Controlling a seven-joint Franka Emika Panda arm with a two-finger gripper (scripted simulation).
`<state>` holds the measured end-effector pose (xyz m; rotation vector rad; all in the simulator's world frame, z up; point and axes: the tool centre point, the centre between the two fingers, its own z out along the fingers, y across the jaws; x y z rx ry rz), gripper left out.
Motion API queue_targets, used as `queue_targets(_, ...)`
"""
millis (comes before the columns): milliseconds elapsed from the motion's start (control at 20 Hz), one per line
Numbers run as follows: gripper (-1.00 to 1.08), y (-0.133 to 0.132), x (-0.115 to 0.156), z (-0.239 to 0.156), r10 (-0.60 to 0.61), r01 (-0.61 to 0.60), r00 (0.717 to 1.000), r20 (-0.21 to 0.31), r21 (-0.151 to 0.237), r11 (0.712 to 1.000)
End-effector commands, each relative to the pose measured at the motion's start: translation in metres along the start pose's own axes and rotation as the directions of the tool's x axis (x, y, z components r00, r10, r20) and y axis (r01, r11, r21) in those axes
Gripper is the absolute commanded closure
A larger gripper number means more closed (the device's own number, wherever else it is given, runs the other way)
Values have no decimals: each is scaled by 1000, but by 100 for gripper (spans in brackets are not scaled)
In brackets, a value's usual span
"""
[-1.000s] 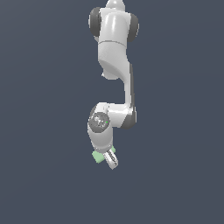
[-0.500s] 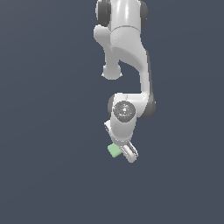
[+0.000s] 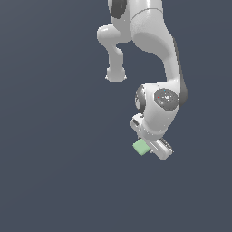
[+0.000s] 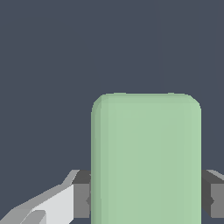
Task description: Pick up the object and move it to a goal position.
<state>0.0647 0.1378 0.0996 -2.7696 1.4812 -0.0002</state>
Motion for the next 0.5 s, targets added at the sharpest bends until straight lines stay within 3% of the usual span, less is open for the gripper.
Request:
queue_targets(0, 108, -7, -17, -9, 2, -2, 1000, 0, -1, 1000)
queue_targets(450, 108, -20, -40, -21, 2, -2, 1000, 0, -1, 1000)
